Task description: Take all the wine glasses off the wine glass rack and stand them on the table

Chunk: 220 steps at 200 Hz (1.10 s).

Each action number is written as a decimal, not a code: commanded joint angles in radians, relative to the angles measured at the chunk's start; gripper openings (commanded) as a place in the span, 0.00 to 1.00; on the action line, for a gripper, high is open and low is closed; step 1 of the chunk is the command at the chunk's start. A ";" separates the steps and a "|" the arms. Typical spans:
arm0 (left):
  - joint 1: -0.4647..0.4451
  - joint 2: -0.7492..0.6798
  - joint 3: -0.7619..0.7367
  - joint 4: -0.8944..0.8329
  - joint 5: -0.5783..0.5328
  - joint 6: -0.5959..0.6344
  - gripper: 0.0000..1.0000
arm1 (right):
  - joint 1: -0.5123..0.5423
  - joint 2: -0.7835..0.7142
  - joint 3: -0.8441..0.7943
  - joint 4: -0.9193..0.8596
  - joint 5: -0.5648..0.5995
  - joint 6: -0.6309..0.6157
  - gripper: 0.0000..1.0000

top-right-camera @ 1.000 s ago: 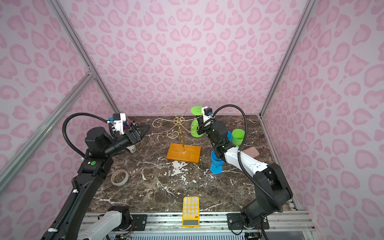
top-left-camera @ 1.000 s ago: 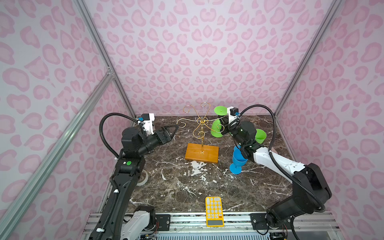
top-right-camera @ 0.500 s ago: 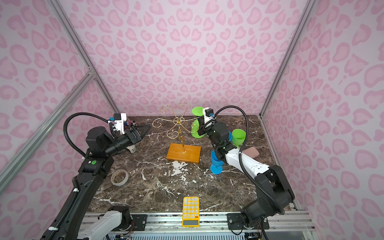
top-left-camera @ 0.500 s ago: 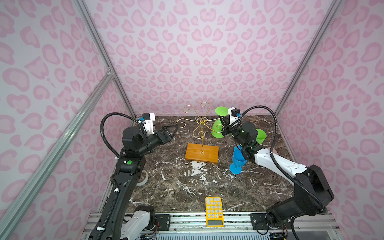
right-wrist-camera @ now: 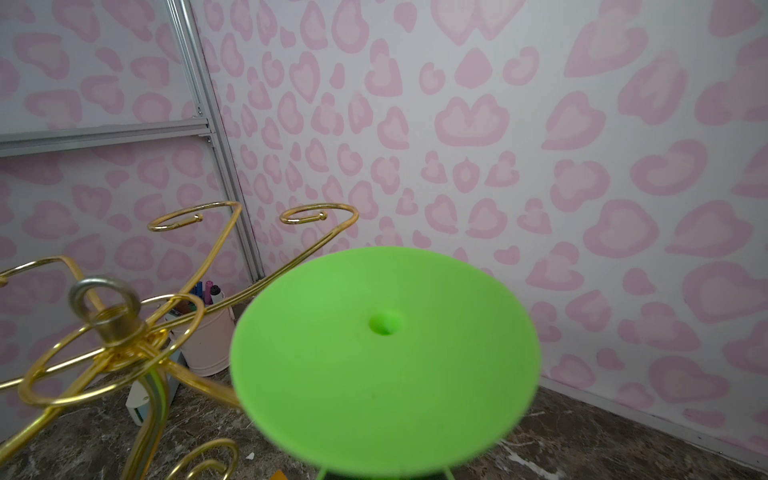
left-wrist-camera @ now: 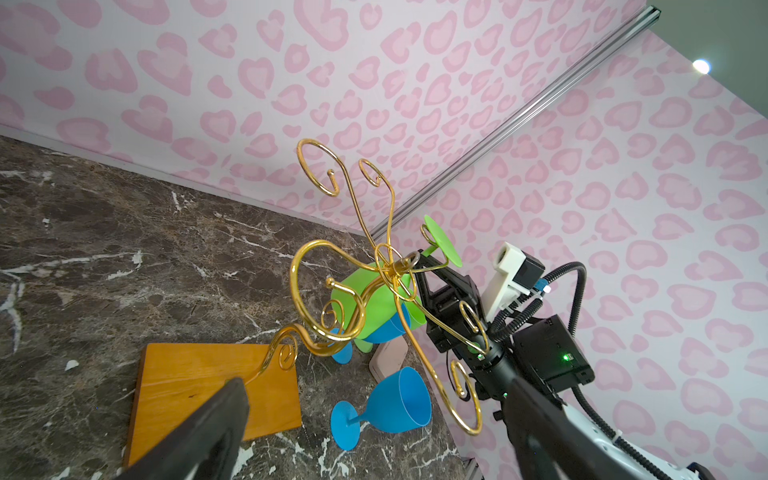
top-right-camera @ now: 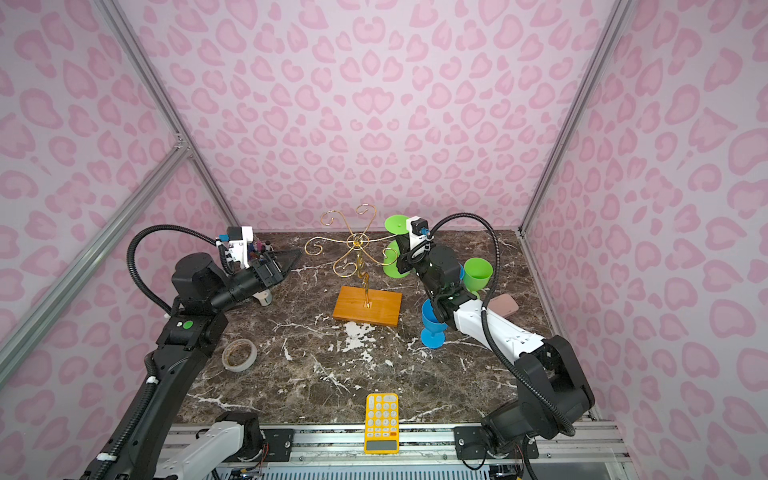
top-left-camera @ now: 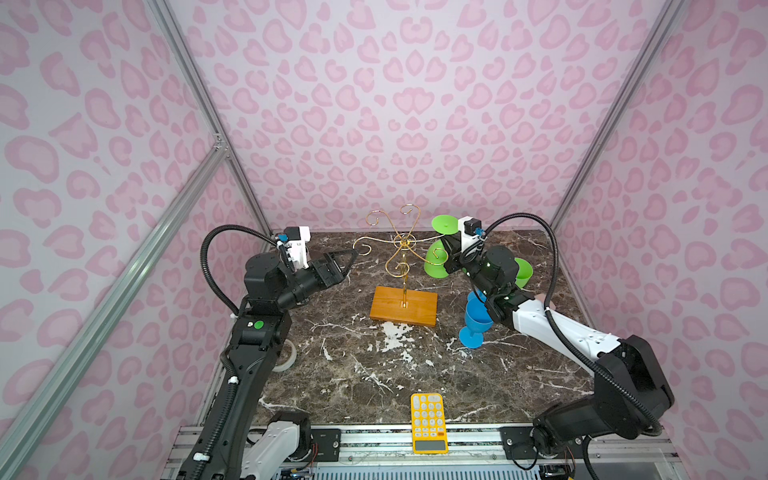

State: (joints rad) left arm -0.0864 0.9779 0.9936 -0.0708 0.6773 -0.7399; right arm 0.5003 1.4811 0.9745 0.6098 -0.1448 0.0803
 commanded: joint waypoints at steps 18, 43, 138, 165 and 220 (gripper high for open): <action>-0.001 -0.006 0.010 0.058 0.008 0.000 0.98 | 0.013 0.014 0.015 -0.042 -0.066 -0.034 0.00; -0.001 -0.010 0.010 0.057 0.007 -0.001 0.98 | 0.033 0.028 0.033 -0.067 -0.064 -0.057 0.00; -0.001 -0.021 0.008 0.046 0.005 0.004 0.98 | 0.051 0.088 0.098 -0.097 -0.035 -0.066 0.00; -0.001 -0.027 0.007 0.041 0.001 0.007 0.98 | 0.050 0.108 0.114 -0.095 -0.043 -0.071 0.00; -0.001 -0.040 0.012 0.031 -0.002 0.007 0.98 | 0.046 0.141 0.128 -0.078 0.019 -0.078 0.00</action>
State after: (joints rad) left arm -0.0872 0.9520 0.9936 -0.0566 0.6765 -0.7395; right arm 0.5488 1.6001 1.0977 0.5785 -0.1722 0.0071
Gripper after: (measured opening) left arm 0.977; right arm 0.082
